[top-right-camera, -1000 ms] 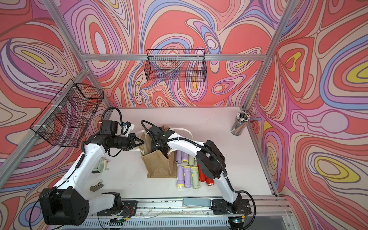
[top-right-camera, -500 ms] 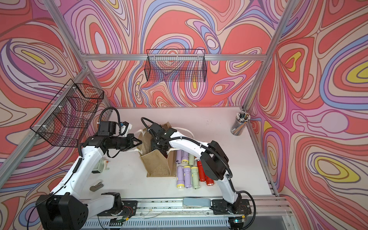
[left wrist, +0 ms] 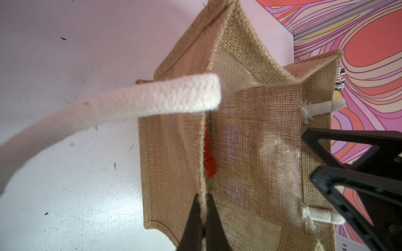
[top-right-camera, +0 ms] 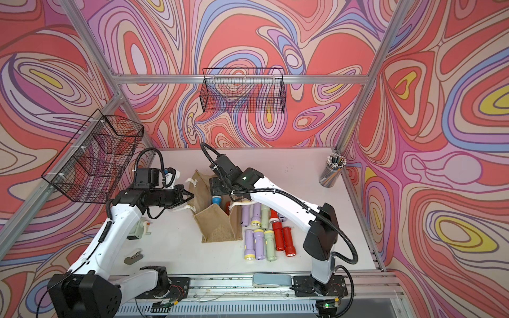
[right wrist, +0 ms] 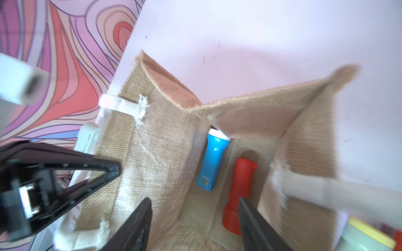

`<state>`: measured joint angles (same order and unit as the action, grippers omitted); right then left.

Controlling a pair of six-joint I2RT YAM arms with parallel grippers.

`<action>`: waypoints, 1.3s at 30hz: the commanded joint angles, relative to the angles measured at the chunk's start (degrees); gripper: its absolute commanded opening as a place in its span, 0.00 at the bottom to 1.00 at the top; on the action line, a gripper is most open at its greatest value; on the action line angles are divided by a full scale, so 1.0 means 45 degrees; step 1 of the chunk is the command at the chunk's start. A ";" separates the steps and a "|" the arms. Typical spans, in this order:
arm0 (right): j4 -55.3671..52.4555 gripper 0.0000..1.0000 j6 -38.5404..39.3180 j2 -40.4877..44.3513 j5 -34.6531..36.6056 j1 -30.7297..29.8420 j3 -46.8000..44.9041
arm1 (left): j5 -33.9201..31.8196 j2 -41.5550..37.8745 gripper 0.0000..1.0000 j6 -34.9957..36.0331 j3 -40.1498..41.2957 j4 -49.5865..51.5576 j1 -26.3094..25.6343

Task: Put the flashlights into the tote bags
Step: Place the flashlight in the canvas bag, then pick up the flashlight from the center of the board.

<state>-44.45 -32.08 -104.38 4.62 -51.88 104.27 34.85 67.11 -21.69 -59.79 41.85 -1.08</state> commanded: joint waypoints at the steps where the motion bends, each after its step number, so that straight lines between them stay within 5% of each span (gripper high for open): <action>1: -0.0295 0.66 0.0327 0.0555 0.0992 0.0008 0.0107 | -0.0280 0.0043 0.00 0.0025 -0.0238 0.0015 0.0055; 11: -0.1701 0.68 -0.0396 0.3838 0.5256 0.0288 -0.1801 | -0.0992 0.0412 0.02 0.1074 -0.1281 0.1365 0.0065; 21: -0.2685 0.67 -0.3087 0.7677 0.6331 0.1854 -0.5671 | -0.1267 0.0784 0.03 0.1266 -0.1995 0.1770 0.0104; 29: -0.0763 0.63 -0.4506 0.7830 0.3477 0.1867 -0.8856 | -0.1012 0.1199 0.06 0.1171 -0.2294 0.1795 0.0192; 39: 0.3761 0.57 -0.4973 0.4568 -0.0525 0.1804 -1.0132 | -0.0643 0.1124 0.07 0.1227 -0.2050 0.1593 0.0240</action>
<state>-34.65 -52.64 -81.87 7.92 -43.59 57.93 31.05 72.18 -17.15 -68.51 49.12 -0.64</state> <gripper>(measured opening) 0.571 0.072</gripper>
